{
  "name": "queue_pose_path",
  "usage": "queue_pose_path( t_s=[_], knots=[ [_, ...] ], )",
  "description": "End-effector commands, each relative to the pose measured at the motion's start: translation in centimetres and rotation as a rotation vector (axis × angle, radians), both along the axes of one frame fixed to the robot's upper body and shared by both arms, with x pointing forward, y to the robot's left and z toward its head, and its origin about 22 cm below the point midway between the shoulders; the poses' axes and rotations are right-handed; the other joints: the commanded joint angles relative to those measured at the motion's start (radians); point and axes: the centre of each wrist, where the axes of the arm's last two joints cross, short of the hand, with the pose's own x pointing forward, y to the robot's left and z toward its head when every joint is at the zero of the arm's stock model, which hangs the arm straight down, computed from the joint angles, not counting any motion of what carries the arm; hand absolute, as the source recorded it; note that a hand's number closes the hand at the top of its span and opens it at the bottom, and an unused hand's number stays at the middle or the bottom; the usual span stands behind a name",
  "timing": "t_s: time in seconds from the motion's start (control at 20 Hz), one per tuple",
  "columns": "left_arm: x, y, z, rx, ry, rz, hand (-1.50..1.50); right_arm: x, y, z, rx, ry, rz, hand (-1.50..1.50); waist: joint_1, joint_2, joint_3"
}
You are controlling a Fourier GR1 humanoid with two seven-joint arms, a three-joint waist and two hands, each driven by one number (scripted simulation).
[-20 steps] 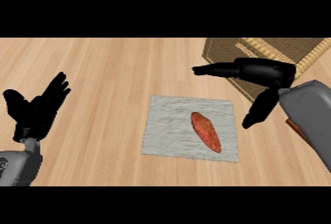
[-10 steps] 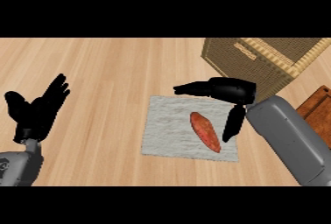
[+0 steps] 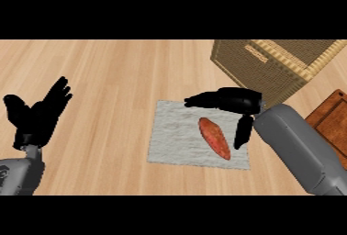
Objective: Pick the sweet potato from the placemat and place it in the basket
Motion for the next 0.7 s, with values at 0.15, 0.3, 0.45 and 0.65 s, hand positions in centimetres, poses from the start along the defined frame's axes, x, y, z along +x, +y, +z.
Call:
queue_pose_path(
  t_s=[0.15, 0.3, 0.45, 0.65],
  knots=[
    [0.9, -1.9, 1.7, -0.006, 0.013, 0.0, 0.0, 1.7, -0.7, 1.0, 0.025, 0.064, 0.054, -1.5, -0.001, -0.001, 0.0],
    [-0.4, -1.9, 0.0, -0.019, -0.009, -0.001, 0.0, 1.6, -2.3, 0.1, 0.051, 0.105, 0.09, -1.5, 0.004, 0.001, 0.0],
    [0.5, 0.3, -0.8, -0.014, -0.009, 0.013, 0.0, 0.3, -1.6, -0.7, 0.037, 0.112, 0.134, -1.5, -0.009, 0.001, -0.001],
    [-1.3, -1.7, -0.9, -0.001, 0.0, 0.002, 0.0, -0.6, -2.8, -1.7, 0.054, 0.114, 0.147, -1.5, -0.003, -0.003, 0.0]
  ],
)
